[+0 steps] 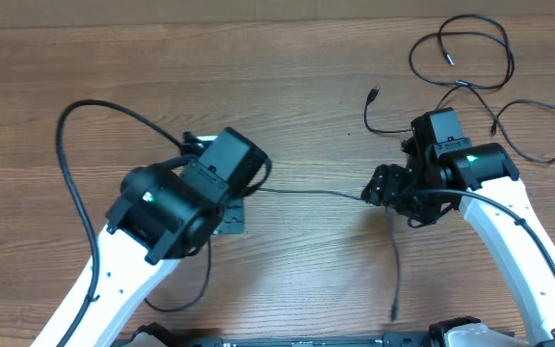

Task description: Untangle cables

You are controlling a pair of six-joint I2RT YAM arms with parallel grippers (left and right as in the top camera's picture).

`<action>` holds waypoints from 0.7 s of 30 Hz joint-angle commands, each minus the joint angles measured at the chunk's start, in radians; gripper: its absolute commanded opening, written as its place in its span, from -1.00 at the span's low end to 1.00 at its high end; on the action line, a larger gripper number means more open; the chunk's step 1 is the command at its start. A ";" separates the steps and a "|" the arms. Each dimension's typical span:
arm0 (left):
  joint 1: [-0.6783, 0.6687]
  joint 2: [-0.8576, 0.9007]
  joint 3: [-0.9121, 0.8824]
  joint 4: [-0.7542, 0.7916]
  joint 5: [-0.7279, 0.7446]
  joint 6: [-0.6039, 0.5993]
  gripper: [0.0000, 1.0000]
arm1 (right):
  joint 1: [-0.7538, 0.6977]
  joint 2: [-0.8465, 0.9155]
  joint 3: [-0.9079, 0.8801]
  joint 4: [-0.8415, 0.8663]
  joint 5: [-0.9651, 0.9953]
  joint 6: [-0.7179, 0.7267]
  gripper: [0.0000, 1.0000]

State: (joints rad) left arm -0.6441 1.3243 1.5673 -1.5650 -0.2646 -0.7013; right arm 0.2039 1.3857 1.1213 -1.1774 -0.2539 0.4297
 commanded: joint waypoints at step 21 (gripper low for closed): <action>0.044 -0.017 0.019 -0.014 -0.147 -0.113 -0.91 | -0.009 -0.001 -0.005 0.039 0.048 0.068 0.93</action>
State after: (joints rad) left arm -0.6060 1.3243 1.5677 -1.5780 -0.3622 -0.7670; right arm 0.2028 1.3861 1.1213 -1.1431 -0.2203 0.4866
